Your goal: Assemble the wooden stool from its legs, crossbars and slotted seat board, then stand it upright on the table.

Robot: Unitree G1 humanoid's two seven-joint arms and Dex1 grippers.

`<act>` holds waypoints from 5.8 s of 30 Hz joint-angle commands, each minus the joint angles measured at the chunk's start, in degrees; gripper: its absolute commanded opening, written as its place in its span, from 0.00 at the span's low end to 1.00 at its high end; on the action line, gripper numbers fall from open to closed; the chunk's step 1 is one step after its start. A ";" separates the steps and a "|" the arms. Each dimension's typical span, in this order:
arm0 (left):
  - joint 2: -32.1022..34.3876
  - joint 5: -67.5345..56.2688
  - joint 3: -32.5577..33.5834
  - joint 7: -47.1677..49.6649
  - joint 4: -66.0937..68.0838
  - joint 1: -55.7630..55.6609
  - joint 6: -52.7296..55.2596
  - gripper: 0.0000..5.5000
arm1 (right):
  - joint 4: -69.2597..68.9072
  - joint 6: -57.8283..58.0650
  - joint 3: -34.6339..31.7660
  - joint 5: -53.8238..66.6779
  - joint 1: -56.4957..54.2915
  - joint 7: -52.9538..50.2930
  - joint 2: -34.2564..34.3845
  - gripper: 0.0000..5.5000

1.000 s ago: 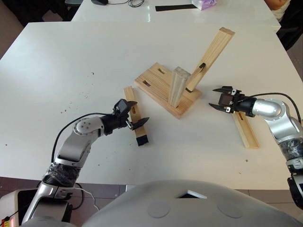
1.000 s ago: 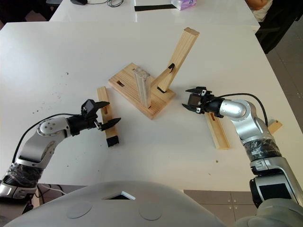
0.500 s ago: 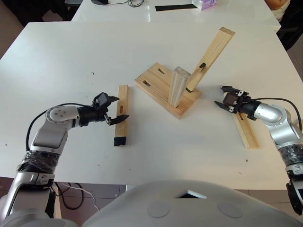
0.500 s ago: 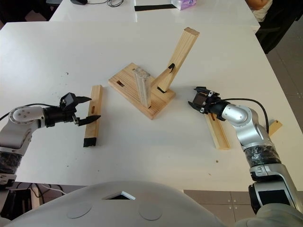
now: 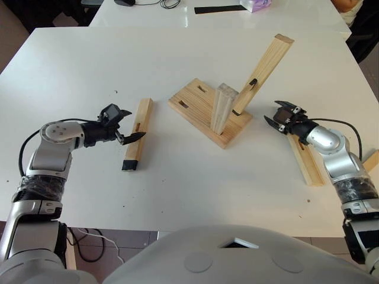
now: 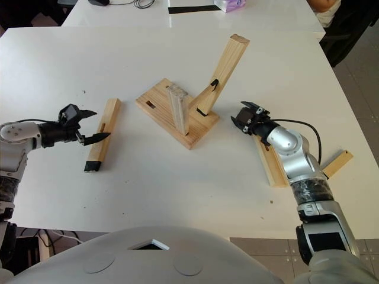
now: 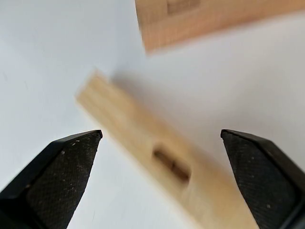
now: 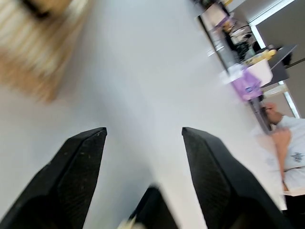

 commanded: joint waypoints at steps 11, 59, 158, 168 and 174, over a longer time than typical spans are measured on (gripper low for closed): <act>-10.39 3.86 -10.47 11.35 -17.12 2.74 8.89 0.84 | 17.55 -12.64 8.63 -5.02 -6.49 -0.86 6.84 0.53; -21.59 -36.79 14.50 44.56 -50.94 -7.40 33.77 0.69 | -57.50 54.00 -25.32 65.47 -9.01 -11.84 12.72 0.44; -27.01 11.93 -20.43 18.69 -18.09 8.89 -21.14 0.69 | -42.07 41.74 6.55 10.26 18.48 -0.27 2.07 0.44; -23.62 9.64 -13.01 21.02 -19.50 10.36 -18.09 0.69 | -47.41 42.38 2.04 11.49 24.53 1.10 -0.40 0.44; -14.27 -1.37 -0.13 17.11 -30.74 11.19 -8.63 0.69 | -56.58 43.01 -6.09 15.39 34.93 10.82 -10.31 0.44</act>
